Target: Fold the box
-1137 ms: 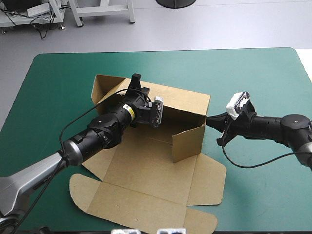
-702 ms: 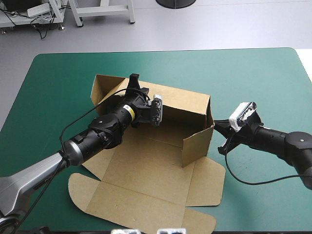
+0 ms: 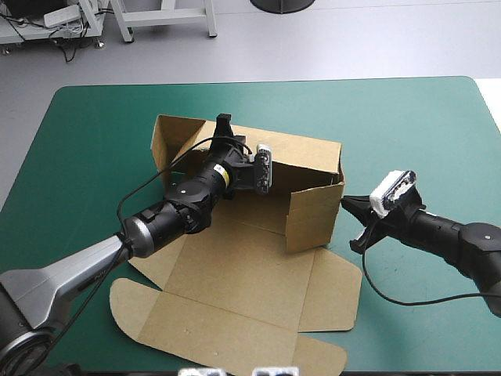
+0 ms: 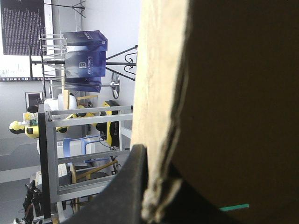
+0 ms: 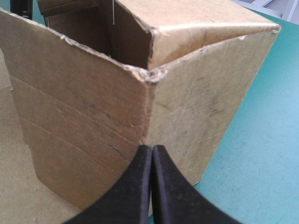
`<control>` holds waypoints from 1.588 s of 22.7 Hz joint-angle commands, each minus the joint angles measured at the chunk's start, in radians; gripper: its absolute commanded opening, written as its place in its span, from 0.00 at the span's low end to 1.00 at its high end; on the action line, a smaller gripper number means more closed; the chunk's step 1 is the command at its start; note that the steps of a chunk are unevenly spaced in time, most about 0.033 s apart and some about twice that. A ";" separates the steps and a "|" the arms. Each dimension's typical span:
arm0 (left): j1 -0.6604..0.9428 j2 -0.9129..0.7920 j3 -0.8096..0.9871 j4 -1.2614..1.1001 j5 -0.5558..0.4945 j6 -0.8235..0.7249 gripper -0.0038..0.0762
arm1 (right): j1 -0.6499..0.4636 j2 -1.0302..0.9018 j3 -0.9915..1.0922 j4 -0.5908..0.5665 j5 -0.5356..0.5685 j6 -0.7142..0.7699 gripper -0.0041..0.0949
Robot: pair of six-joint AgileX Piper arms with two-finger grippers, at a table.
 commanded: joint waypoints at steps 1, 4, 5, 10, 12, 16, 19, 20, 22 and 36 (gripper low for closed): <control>-0.010 -0.023 -0.029 0.016 -0.019 -0.020 0.04 | -0.001 -0.025 -0.023 0.068 0.031 -0.045 0.04; -0.010 -0.011 -0.029 0.016 -0.031 -0.020 0.04 | -0.001 -0.025 -0.027 0.093 0.031 -0.074 0.15; -0.010 -0.011 -0.029 0.016 -0.036 -0.020 0.04 | -0.001 -0.025 -0.027 0.105 0.031 -0.085 0.20; -0.011 -0.011 -0.060 0.024 -0.038 -0.020 0.04 | -0.001 -0.025 -0.035 0.126 0.024 -0.090 0.39; -0.011 -0.011 -0.083 0.019 -0.047 -0.020 0.04 | -0.001 -0.025 -0.036 0.127 0.025 -0.087 0.45; -0.027 0.000 -0.127 0.024 -0.037 0.002 0.07 | -0.001 -0.025 -0.037 0.124 0.027 -0.075 0.49; -0.055 0.032 -0.129 0.026 -0.024 0.006 0.07 | -0.001 -0.025 -0.041 0.117 0.023 -0.070 0.57; -0.060 0.038 -0.129 0.032 -0.015 0.008 0.07 | -0.001 -0.025 -0.043 0.114 0.023 -0.052 0.59; -0.060 0.050 -0.129 0.027 -0.001 0.008 0.07 | -0.001 -0.025 -0.045 0.106 0.008 -0.023 0.60; -0.060 0.057 -0.176 -0.034 0.109 -0.027 0.07 | 0.230 -0.023 -0.101 0.141 -0.399 0.023 0.60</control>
